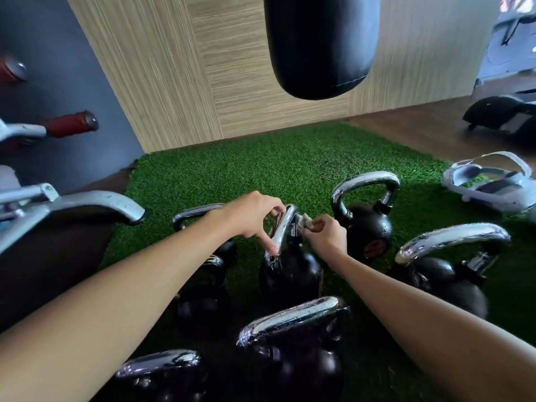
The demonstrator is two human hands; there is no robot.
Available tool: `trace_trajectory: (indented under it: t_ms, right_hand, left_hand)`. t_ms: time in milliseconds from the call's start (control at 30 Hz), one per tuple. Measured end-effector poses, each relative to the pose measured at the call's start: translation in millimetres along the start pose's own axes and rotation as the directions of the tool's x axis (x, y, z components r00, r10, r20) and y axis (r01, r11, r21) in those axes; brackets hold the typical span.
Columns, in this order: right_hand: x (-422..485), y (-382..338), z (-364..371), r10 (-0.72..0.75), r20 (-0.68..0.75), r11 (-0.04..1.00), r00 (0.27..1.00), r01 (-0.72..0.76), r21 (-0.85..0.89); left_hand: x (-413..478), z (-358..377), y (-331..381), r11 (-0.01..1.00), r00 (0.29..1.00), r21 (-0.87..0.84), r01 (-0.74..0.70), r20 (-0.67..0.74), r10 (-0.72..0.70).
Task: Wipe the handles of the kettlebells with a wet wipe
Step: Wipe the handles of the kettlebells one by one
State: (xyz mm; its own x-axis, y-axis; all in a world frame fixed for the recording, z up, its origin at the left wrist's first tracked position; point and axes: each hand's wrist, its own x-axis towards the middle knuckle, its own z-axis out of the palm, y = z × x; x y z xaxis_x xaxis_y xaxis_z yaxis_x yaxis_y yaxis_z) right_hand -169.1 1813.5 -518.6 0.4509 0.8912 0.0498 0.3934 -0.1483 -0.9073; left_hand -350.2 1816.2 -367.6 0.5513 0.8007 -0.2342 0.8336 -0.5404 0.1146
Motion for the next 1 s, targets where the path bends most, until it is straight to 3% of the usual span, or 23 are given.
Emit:
trace_trajectory:
  t_ms: [100,233,333,500,833,1000]
  right_hand:
    - [4,1,4,-0.112,-0.015,0.992,0.994,0.111,-0.053]
    - [8,6,3,-0.116,0.043,0.986,0.992,0.120,-0.116]
    - [16,-7,-1,-0.061,0.051,0.998,0.997,0.063,-0.031]
    - [4,-27,-11,-0.203,0.041,0.979,0.978,0.202,0.036]
    - [-9,-41,-26,-0.284,0.062,0.958,0.957,0.285,-0.015]
    - [-33,-31,-31,-0.458,0.188,0.885,0.869,0.465,0.010]
  left_hand:
    - [1,-2,3,0.999,0.999,0.011,0.035,0.009,-0.035]
    - [2,-2,4,0.999,0.999,-0.004,0.042,0.021,-0.042]
    - [3,-3,6,0.998,0.998,-0.014,0.061,0.027,-0.060]
    - [2,-5,4,0.997,0.997,-0.040,0.072,0.015,-0.072]
    - [-4,-4,7,0.997,0.998,-0.047,0.064,-0.013,-0.065]
    - [-6,-2,4,0.997,0.998,-0.050,0.058,-0.033,-0.059]
